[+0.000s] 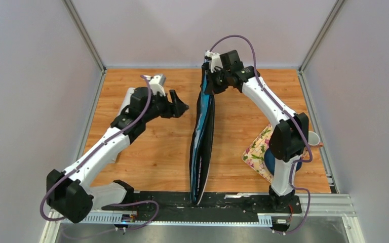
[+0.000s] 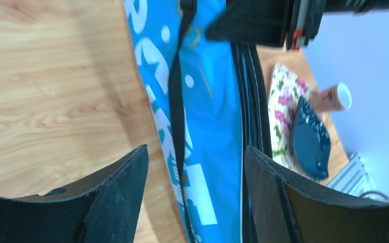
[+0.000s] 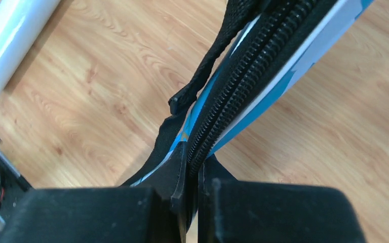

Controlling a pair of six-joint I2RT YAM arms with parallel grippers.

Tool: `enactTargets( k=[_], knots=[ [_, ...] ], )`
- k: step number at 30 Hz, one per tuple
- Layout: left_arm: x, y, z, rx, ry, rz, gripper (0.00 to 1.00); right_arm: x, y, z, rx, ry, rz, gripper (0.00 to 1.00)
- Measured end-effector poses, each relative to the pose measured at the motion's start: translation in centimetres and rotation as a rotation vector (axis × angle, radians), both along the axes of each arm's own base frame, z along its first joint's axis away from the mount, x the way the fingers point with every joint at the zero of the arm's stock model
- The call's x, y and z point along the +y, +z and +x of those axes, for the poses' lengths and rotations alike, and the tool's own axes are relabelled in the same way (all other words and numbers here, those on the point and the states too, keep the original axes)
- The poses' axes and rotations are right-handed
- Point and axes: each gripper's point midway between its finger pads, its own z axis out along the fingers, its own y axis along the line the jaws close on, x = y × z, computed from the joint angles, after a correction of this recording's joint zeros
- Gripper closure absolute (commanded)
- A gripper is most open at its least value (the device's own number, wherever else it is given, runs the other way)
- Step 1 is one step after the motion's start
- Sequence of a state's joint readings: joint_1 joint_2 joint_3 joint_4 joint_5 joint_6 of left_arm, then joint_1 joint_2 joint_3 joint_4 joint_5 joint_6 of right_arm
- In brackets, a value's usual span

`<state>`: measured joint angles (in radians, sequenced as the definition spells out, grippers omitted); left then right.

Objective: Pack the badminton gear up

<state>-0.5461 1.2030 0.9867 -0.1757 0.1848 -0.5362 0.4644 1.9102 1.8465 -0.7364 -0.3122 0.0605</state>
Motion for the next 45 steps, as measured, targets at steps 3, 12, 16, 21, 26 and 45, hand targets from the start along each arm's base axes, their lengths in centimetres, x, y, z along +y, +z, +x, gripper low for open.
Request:
enactTargets(
  k=[3, 12, 16, 21, 26, 45],
  knots=[
    [3.0, 2.2, 1.9, -0.037, 0.079, -0.068, 0.33, 1.4, 0.6, 0.1, -0.017, 0.116, 0.024, 1.00],
    [5.4, -0.6, 7.9, 0.099, 0.131, -0.283, 0.28, 5.9, 2.3, 0.4, -0.027, 0.370, 0.161, 1.00],
    [5.1, -0.7, 9.0, 0.092, 0.103, -0.329, 0.28, 6.3, 1.7, -0.8, 0.010, 0.413, 0.173, 1.00],
    [4.3, 1.1, 10.1, 0.038, 0.050, -0.417, 0.34, 6.5, 0.3, -1.6, 0.047, 0.426, 0.162, 1.00],
    [3.4, -0.3, 11.2, 0.071, 0.026, -0.467, 0.40, 6.8, -1.0, -2.4, 0.080, 0.435, 0.154, 1.00],
    [1.4, -1.0, 11.0, 0.123, -0.028, -0.444, 1.00, 7.9, -2.2, -3.5, 0.058, 0.383, 0.108, 0.83]
  ],
)
